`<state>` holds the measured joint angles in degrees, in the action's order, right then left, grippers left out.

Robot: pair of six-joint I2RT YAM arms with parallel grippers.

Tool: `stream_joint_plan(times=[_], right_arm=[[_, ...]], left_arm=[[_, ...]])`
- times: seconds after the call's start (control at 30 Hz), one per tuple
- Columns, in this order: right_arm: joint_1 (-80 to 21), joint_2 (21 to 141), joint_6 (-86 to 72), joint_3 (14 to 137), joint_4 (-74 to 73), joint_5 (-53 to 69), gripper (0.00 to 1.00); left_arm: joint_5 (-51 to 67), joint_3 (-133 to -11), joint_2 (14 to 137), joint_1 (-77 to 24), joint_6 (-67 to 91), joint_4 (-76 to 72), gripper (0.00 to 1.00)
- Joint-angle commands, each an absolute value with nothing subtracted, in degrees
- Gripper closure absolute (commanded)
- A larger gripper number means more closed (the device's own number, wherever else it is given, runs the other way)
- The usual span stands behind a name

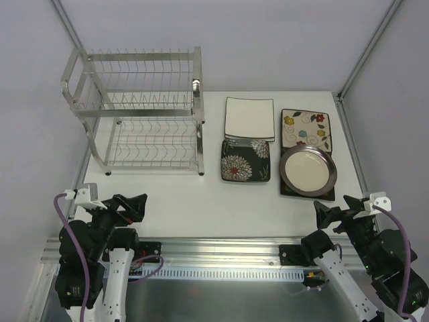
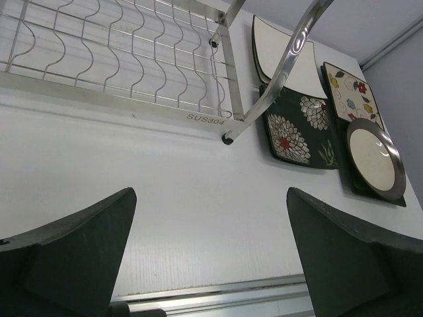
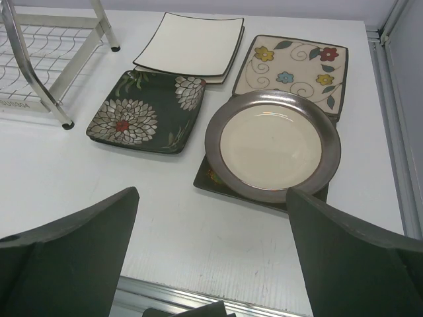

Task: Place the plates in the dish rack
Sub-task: Grab a plate with the right arm

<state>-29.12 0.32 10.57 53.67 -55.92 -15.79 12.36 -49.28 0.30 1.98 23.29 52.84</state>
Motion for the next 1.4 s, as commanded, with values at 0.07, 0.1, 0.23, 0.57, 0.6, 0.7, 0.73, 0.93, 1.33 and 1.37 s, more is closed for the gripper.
stream_joint_plan(times=[0.07,0.1,0.23,0.57,0.6,0.7,0.73,0.93,1.33,1.37], right_arm=[[-29.44,-0.53,10.11,53.96,-53.53,-15.82,0.00],[-29.44,-0.18,10.11,53.96,-53.53,-15.99,0.00],[-29.36,2.00,9.23,53.79,-53.09,-16.44,0.00],[-29.36,10.71,2.91,50.98,-49.13,-12.57,0.00],[-29.44,12.11,2.12,50.72,-48.61,-12.22,0.00],[-29.44,16.86,0.18,50.01,-47.20,-10.99,0.01],[-29.36,18.09,0.18,49.84,-46.76,-11.07,0.00],[-29.36,31.27,-9.75,49.48,-46.50,-19.94,0.00],[-1.99,46.58,-16.43,44.04,-35.69,-0.55,0.01],[-0.19,46.67,-16.78,43.42,-34.81,2.17,0.00]], left_arm=[[13.54,-50.45,-5.19,2.55,22.50,51.42,0.01],[13.54,-50.36,-5.10,2.55,22.67,51.50,0.01],[13.54,-49.66,-4.40,2.55,22.94,51.42,0.01],[15.03,-46.67,1.13,2.55,24.26,50.36,0.01],[14.86,-46.15,1.84,2.55,24.61,50.10,0.01],[13.89,-45.35,4.83,2.55,25.66,49.04,0.01],[13.36,-45.26,6.49,2.55,25.84,48.96,0.01],[13.18,-42.81,11.43,2.20,27.24,47.03,0.01],[18.37,-37.18,8.09,1.67,26.97,37.88,0.01],[18.28,-36.22,7.39,1.23,27.42,37.62,0.01]])
